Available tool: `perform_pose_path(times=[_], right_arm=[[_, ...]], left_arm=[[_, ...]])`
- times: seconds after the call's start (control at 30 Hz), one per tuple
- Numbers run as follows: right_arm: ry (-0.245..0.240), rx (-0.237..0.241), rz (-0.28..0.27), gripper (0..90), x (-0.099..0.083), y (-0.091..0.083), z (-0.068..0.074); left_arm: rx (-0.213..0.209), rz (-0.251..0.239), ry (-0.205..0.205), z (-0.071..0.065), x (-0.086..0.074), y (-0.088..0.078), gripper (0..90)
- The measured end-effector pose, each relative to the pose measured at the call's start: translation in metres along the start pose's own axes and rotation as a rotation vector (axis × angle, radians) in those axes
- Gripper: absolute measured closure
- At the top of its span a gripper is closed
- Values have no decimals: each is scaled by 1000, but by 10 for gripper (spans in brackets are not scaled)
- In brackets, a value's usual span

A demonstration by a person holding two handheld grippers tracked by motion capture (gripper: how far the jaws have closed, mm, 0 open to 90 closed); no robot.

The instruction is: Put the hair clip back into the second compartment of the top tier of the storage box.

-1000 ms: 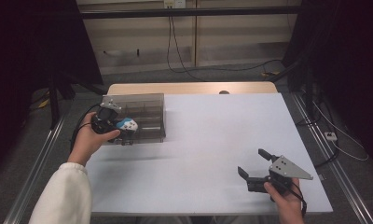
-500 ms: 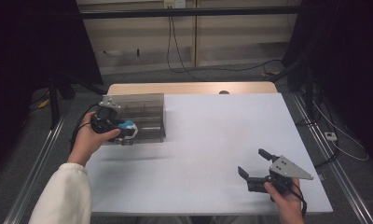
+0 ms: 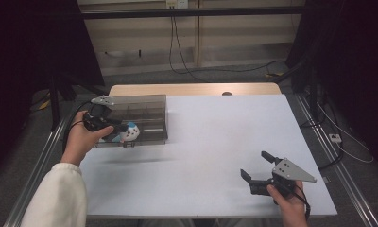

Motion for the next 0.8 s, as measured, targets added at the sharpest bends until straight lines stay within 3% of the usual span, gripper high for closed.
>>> perform_pose_path(times=[0.1,0.17,0.27,0.53,0.8], right_arm=[[-1,-1,-1,28,0,0,-1],[-1,1,-2,28,0,0,-1],[-1,0,0,28,0,0,-1],[2,2,0,28,0,0,0],[5,5,-4,28,1,0,0]], left_arm=[[29,2,-13,2,1,-3,722],[26,2,-24,3,2,-3,752],[42,27,-21,5,0,2,752],[28,41,-11,1,2,14,769],[10,39,-26,3,0,16,774]])
Point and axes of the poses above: each handheld gripper's, and its own axes: y roughly forward along the jaws, x roughly out of its top, z roughly to its left, the point moved 2 cm from there along y, roughly forward along the jaws, and after that the axes turned 6 degrees about -x, right-handed, at the moved point
